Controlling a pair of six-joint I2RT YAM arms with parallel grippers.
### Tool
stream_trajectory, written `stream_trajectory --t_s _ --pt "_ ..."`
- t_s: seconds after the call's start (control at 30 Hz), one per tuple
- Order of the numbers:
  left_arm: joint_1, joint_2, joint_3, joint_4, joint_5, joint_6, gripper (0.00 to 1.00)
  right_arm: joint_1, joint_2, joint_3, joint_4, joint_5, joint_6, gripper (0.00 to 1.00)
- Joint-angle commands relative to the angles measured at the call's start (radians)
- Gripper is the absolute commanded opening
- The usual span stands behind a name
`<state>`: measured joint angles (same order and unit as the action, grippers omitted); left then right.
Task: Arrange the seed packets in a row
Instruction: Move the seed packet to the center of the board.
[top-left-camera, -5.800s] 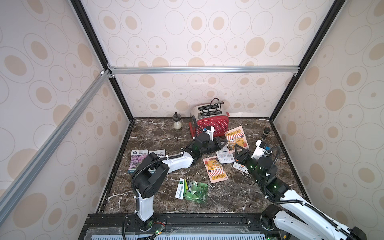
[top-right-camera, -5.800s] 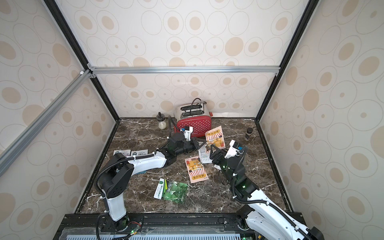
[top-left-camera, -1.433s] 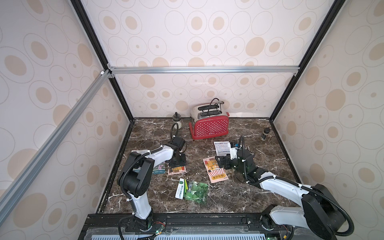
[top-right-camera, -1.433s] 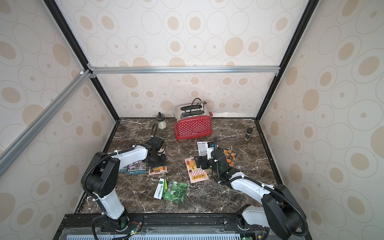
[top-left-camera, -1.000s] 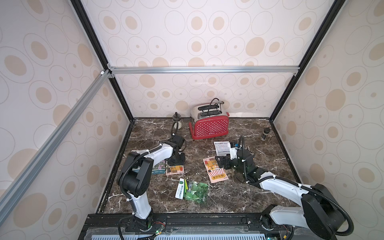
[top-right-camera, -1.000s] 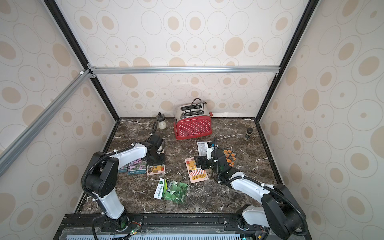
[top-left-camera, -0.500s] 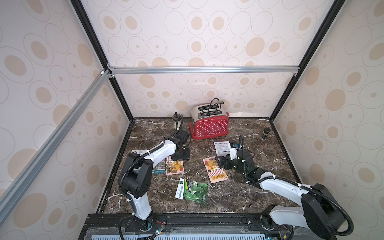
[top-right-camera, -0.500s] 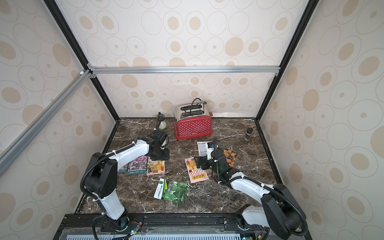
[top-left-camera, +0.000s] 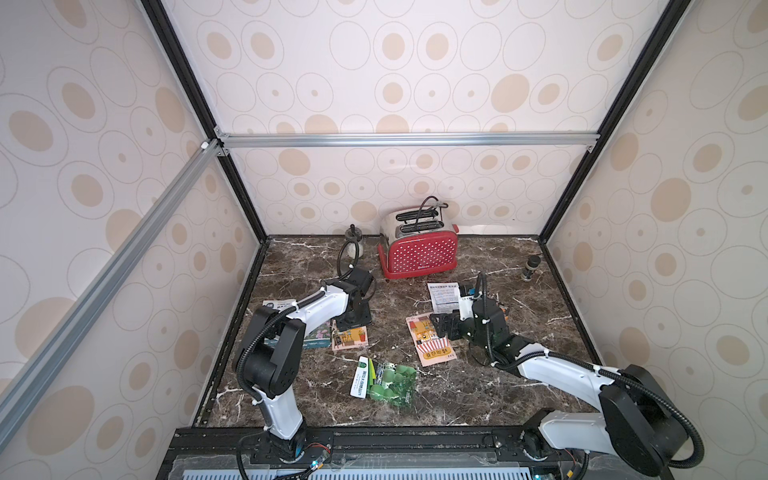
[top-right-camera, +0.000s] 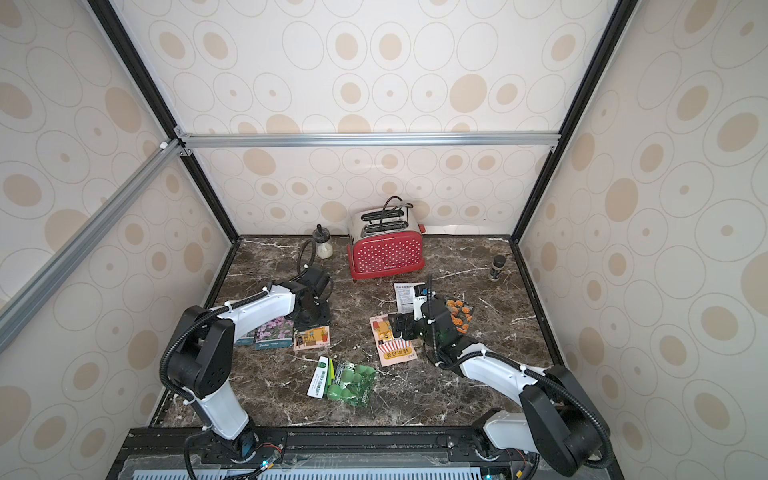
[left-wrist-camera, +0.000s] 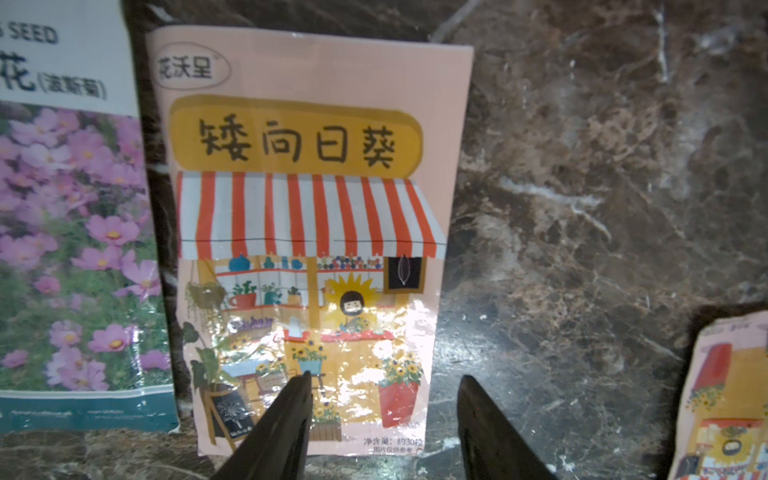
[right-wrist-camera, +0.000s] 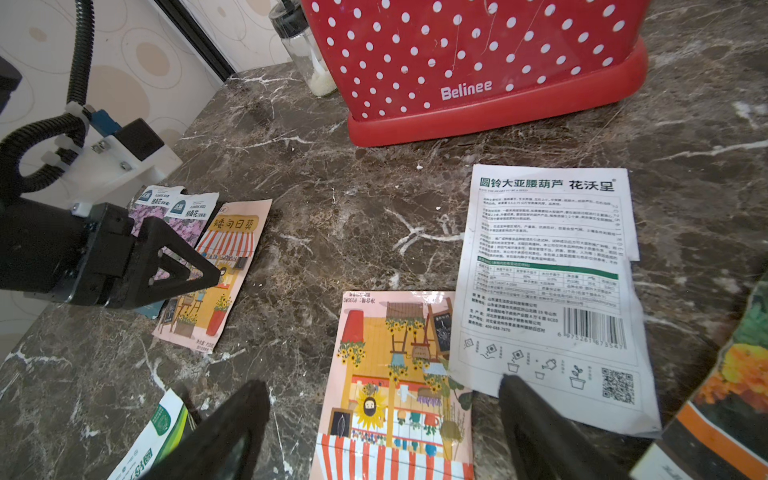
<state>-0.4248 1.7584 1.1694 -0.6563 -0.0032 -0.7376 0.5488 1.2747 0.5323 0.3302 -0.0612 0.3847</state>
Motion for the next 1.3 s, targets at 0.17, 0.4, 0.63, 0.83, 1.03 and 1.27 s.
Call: stream_trajectory --t_s 0.17,0.4,0.63,0.83,1.03,1.27 --pt "0.018 0.025 0.01 -0.002 -0.085 0.039 0.57 -0.006 0.018 -0.011 0.023 -0.014 0.003 0.9" --pt "0.03 0.065 0.014 0.015 -0.086 0.084 0.57 -0.005 0.024 -0.011 0.024 -0.015 0.003 0.9" --pt "0.03 0.135 0.035 0.054 -0.082 0.118 0.57 -0.005 0.026 -0.011 0.026 -0.017 0.002 0.9" --pt "0.03 0.169 0.051 0.056 -0.077 0.15 0.56 -0.006 0.025 -0.011 0.024 -0.016 -0.001 0.9" --pt "0.03 0.17 0.059 0.037 -0.086 0.161 0.56 -0.005 0.028 -0.011 0.027 -0.017 -0.001 0.9" --pt "0.033 0.14 0.058 0.03 -0.101 0.162 0.56 -0.007 0.032 -0.008 0.029 -0.022 0.0 0.9"
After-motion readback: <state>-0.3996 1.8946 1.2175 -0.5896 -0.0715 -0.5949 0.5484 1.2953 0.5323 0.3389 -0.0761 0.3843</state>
